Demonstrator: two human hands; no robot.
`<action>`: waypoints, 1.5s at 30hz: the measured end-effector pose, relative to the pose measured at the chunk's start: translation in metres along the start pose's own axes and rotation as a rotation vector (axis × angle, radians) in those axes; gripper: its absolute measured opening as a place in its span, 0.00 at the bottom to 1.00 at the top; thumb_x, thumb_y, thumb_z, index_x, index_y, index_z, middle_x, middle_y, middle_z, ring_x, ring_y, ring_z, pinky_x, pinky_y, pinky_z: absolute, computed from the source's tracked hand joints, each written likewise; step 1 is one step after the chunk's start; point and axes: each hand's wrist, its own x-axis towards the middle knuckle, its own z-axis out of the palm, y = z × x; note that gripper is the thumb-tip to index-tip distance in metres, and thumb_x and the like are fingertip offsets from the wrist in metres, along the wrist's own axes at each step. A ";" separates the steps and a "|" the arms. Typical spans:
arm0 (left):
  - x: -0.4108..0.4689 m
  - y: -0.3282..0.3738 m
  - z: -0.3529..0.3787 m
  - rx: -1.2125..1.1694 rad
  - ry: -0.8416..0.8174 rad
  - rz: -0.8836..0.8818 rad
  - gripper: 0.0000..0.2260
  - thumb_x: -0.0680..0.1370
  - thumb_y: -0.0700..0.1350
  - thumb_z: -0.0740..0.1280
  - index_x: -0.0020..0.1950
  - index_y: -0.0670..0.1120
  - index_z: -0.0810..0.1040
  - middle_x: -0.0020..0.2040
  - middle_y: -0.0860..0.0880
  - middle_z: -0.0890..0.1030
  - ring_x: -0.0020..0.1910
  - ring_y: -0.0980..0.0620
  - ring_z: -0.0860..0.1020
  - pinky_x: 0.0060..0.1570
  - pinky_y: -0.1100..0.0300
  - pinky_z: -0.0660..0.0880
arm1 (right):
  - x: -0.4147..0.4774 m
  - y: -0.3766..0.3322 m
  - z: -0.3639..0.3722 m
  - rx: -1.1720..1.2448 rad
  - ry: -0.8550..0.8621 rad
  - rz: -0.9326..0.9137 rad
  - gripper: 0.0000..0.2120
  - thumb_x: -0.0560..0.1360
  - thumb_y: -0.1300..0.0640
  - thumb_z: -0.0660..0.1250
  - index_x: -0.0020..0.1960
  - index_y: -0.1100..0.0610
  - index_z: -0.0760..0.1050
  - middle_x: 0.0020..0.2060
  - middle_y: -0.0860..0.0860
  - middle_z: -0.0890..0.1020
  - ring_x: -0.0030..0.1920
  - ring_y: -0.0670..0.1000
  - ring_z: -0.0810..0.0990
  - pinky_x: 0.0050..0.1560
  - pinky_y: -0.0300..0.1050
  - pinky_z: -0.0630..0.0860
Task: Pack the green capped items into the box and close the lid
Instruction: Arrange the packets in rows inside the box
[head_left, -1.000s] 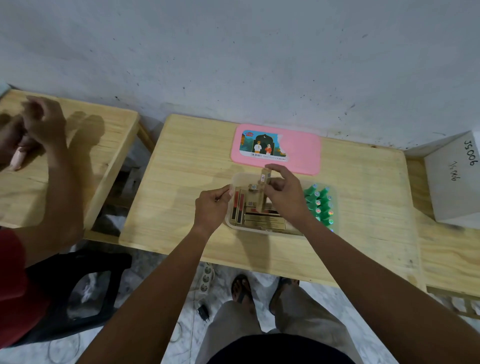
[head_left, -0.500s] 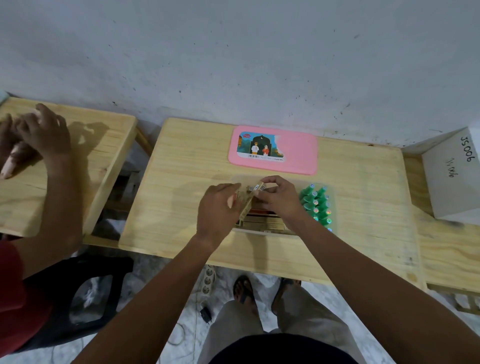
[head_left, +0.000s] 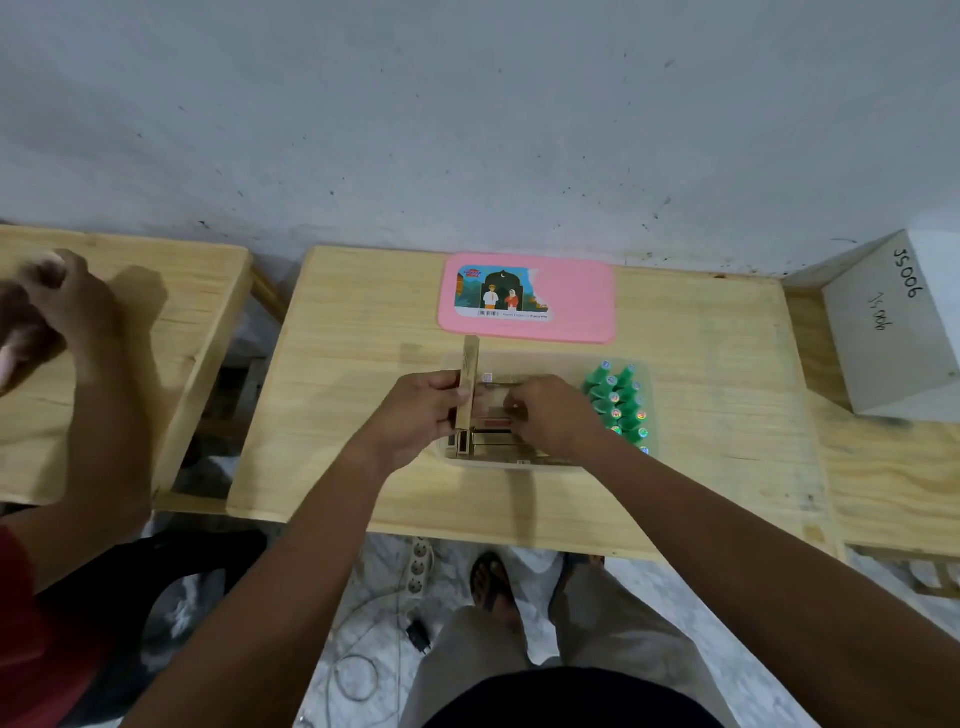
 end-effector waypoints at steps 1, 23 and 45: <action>-0.001 0.001 -0.002 -0.044 -0.039 -0.021 0.11 0.81 0.33 0.61 0.61 0.36 0.78 0.51 0.44 0.83 0.48 0.48 0.84 0.50 0.56 0.81 | 0.001 0.000 0.000 -0.053 -0.011 -0.016 0.12 0.71 0.53 0.70 0.55 0.50 0.81 0.52 0.53 0.82 0.56 0.57 0.78 0.51 0.52 0.78; -0.011 0.010 -0.011 -0.205 0.056 -0.011 0.14 0.80 0.33 0.61 0.62 0.44 0.77 0.48 0.43 0.85 0.46 0.47 0.83 0.54 0.49 0.79 | 0.000 -0.002 -0.008 -0.413 0.018 -0.128 0.11 0.73 0.56 0.67 0.54 0.58 0.80 0.52 0.55 0.77 0.53 0.58 0.77 0.40 0.49 0.69; -0.009 0.011 -0.003 -0.063 0.170 0.050 0.08 0.80 0.36 0.64 0.53 0.42 0.82 0.44 0.45 0.81 0.44 0.50 0.77 0.54 0.54 0.74 | -0.005 -0.009 -0.004 0.615 0.101 0.245 0.15 0.65 0.53 0.79 0.50 0.49 0.82 0.33 0.42 0.81 0.39 0.46 0.80 0.40 0.42 0.73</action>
